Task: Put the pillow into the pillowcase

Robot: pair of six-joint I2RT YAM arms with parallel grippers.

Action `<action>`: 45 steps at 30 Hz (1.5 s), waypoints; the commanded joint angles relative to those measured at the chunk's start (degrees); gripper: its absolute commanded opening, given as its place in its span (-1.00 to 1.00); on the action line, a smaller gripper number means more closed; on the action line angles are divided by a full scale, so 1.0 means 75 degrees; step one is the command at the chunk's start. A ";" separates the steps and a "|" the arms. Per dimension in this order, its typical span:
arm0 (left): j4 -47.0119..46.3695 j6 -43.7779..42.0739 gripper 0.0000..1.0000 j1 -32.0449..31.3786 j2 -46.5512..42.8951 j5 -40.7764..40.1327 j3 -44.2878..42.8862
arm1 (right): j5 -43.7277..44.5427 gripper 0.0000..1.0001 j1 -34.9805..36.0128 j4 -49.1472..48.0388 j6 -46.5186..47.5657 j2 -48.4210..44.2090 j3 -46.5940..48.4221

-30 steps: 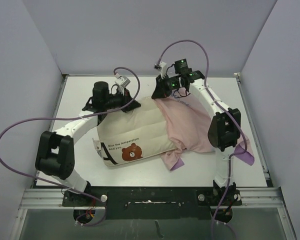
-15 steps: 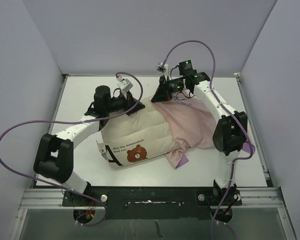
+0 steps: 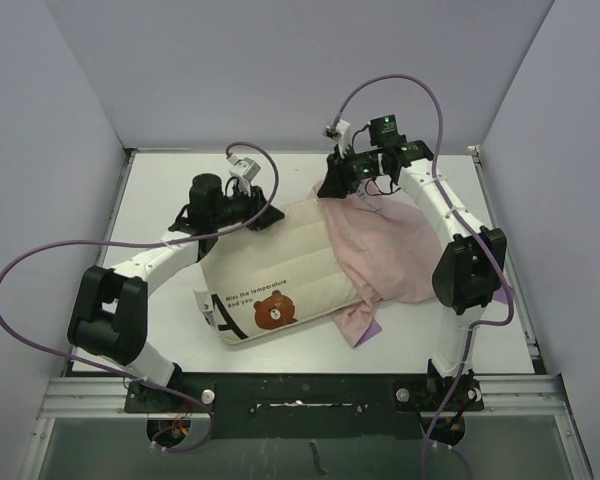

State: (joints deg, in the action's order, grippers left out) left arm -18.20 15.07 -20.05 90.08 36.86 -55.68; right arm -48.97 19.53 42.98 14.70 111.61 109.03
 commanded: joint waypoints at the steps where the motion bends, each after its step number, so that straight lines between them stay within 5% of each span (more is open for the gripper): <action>1: 0.1338 0.0280 -0.31 0.0011 0.0149 -0.0844 -0.1191 | 0.0599 -0.25 -0.0424 0.0521 0.0963 -0.0073 -0.0036; 4: 0.2106 0.0029 -0.02 0.0089 0.0152 -0.1324 -0.1578 | 0.0181 0.12 -0.0585 0.0910 0.1686 -0.0407 0.0050; 8: 0.2329 -0.0638 0.33 0.0229 -0.0604 -0.1630 -0.1454 | -0.0596 0.31 -0.0716 0.1759 0.2831 -0.0994 -0.0165; 15: 0.2168 -0.2643 0.56 -0.0253 -0.2235 -0.0332 -0.0035 | -0.0742 0.36 -0.0705 0.2411 0.4043 -0.2236 -0.2501; 20: 0.3076 -0.4684 0.71 -0.2806 -0.2670 -0.1876 0.0866 | -0.0324 0.36 -0.0703 0.2512 0.4391 -0.2891 -0.4140; 25: 0.2695 -0.4725 0.79 -0.4217 -0.2178 -0.3023 0.1205 | 0.0174 0.35 -0.0694 0.2587 0.4535 -0.3193 -0.4962; 35: 0.1920 -0.4957 0.90 -0.4882 -0.0512 -0.5772 0.1297 | 0.1276 0.13 -0.0336 0.1373 0.2905 -0.3136 -0.5779; 40: 0.2212 -0.4766 0.37 -0.4876 -0.0048 -0.6008 0.0950 | 0.1704 -0.13 -0.0186 0.1016 0.2480 -0.2933 -0.5797; 45: 0.2155 -0.4479 -0.95 -0.4716 -0.0065 -0.5379 0.0742 | 0.0846 -0.87 -0.0049 0.1466 0.2507 -0.2725 -0.4991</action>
State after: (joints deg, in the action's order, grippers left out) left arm -0.69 -20.71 -56.93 88.71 -4.01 -47.37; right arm -38.15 18.31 53.12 34.74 90.59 65.52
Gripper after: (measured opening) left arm 0.199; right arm 0.145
